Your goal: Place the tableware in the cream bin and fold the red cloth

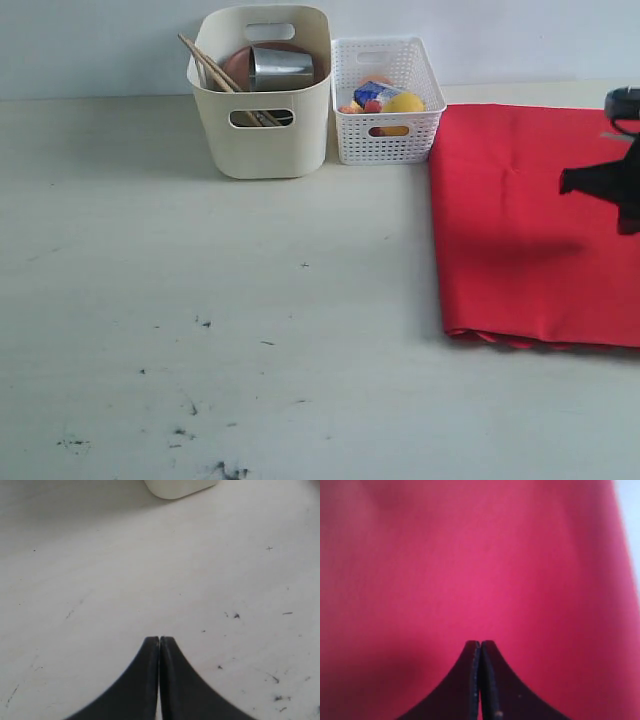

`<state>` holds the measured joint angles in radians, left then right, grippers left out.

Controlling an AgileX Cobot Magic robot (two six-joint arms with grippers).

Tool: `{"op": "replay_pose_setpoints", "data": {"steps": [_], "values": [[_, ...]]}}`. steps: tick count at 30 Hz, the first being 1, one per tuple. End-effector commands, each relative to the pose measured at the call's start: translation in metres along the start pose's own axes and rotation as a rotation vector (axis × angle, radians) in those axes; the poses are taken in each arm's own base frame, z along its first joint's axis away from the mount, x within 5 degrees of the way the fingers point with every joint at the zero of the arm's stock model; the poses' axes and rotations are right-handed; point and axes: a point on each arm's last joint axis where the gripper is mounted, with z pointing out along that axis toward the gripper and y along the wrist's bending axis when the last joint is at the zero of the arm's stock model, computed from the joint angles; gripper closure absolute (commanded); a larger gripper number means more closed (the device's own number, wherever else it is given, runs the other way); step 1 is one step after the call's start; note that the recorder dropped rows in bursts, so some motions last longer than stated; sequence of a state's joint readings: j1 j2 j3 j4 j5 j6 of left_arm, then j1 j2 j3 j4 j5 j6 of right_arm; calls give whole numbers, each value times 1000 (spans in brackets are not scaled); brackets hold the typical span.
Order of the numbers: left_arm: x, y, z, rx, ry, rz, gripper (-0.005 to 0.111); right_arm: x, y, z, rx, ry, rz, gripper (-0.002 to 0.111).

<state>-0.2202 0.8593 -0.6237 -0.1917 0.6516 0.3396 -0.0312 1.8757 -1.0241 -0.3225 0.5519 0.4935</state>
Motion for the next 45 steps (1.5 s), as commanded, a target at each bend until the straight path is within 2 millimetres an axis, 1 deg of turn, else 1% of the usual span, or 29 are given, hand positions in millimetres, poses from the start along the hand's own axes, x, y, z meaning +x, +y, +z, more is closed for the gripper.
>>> {"op": "replay_pose_setpoints", "data": {"steps": [1,3,6,9,13,17,19,22,26,30,33,34,35,36,38,39,40,42,43,45], "values": [[-2,0,-1,-9,-31,1,104,34,15,24,-105,-54,-33,108],[-2,0,-1,-11,-33,3,104,38,17,38,-106,-28,-39,108],[-2,0,-1,-11,-33,3,104,31,22,58,-92,8,-63,108],[-2,1,-1,-12,-32,5,104,16,28,71,-90,-2,-76,108],[-2,1,-1,-12,-32,5,104,-11,32,82,-63,-40,-136,108],[-2,1,-1,-12,-32,5,104,-36,28,82,38,-37,-227,108],[-2,0,-1,-11,-30,5,104,-46,19,78,100,-49,-241,108],[-1,1,-1,-12,-27,3,104,-62,5,71,137,-91,-184,108],[4,1,2,-14,-22,1,104,-78,-6,58,140,-138,-129,108],[9,0,7,-19,-22,-2,104,-89,-12,26,128,-213,-42,108],[9,0,8,-19,-30,-8,104,-97,-16,-8,114,-293,12,108],[9,1,8,-20,-36,-10,104,-100,-19,-26,109,-329,51,108],[8,1,7,-21,-47,-15,104,-101,-21,-39,106,-350,79,108],[7,0,6,-20,-63,-22,104,-101,-24,-55,101,-378,111,108],[4,-1,0,-12,-117,-52,104,-100,-31,-89,104,-435,136,108],[3,-2,-4,-7,-142,-65,104,-98,-34,-103,101,-462,142,108],[3,-3,-9,-4,-175,-76,104,-93,-37,-123,91,-501,161,108],[2,-6,-23,-2,-245,-87,104,-82,-42,-147,72,-548,202,108],[3,-7,-32,-2,-291,-92,104,-72,-47,-163,59,-579,235,108],[5,-11,-52,3,-390,-110,104,-53,-52,-185,32,-629,265,108]]}}
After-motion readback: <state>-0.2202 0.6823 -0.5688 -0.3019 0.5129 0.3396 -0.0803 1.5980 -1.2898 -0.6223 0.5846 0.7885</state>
